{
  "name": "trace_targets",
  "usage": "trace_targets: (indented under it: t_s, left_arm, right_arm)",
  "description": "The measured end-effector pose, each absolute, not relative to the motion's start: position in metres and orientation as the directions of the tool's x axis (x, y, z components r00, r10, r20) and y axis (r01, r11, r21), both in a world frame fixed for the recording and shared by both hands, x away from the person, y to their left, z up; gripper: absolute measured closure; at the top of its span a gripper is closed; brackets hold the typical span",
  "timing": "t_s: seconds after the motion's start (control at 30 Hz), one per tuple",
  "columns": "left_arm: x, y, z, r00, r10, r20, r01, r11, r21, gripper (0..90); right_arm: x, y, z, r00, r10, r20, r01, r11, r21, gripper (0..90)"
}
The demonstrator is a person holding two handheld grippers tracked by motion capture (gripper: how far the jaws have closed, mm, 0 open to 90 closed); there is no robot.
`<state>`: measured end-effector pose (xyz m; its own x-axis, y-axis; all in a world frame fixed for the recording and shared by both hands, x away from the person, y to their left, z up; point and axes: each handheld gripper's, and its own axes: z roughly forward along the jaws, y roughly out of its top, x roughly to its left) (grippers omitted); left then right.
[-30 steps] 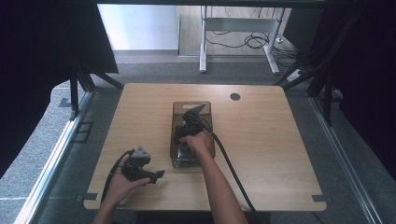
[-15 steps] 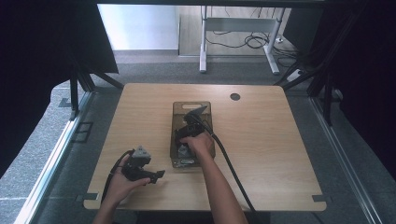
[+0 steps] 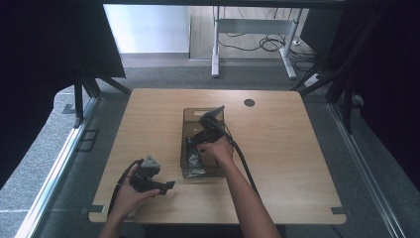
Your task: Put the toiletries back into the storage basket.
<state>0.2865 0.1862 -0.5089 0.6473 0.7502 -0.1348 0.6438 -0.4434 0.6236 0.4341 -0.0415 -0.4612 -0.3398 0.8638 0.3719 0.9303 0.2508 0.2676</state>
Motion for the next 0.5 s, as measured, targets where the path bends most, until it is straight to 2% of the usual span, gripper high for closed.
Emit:
trace_targets:
  t_s: [0.3,0.5]
  left_arm:
    - [0.286,0.187,-0.509,0.637,0.760,-0.133,0.651,-0.438,0.620,19.6]
    - [0.286,0.187,-0.509,0.636,0.761,-0.125,0.647,-0.438,0.625,19.6]
  right_arm:
    - [0.429,-0.064,-0.446,-0.436,0.828,0.353,0.888,0.330,0.321,38.9]
    - [0.420,-0.081,-0.436,-0.537,0.773,0.337,0.826,0.400,0.397,41.2]
